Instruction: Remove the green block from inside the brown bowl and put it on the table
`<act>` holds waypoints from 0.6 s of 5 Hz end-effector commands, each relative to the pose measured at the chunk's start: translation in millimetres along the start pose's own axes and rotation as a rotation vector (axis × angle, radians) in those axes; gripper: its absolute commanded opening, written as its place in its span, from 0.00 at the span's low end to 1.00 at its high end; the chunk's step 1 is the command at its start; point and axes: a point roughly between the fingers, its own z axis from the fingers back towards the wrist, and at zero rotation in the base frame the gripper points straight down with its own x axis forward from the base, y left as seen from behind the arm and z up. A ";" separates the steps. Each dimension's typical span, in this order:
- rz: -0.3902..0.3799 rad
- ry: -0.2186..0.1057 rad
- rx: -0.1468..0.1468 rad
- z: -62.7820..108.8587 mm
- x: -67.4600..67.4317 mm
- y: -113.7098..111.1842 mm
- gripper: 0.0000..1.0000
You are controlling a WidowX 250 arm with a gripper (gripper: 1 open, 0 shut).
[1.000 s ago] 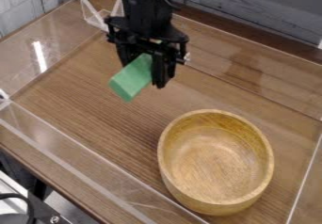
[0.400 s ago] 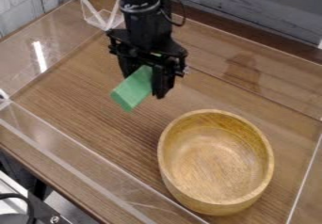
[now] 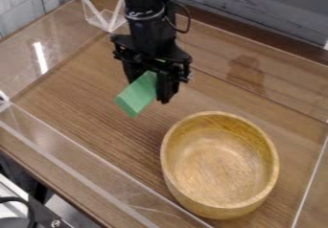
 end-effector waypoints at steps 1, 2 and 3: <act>-0.011 -0.029 0.011 2.1 5.4 1.6 0.00; -0.009 -0.029 0.012 -0.7 6.3 2.1 0.00; -0.008 -0.030 0.013 -2.0 7.0 2.1 0.00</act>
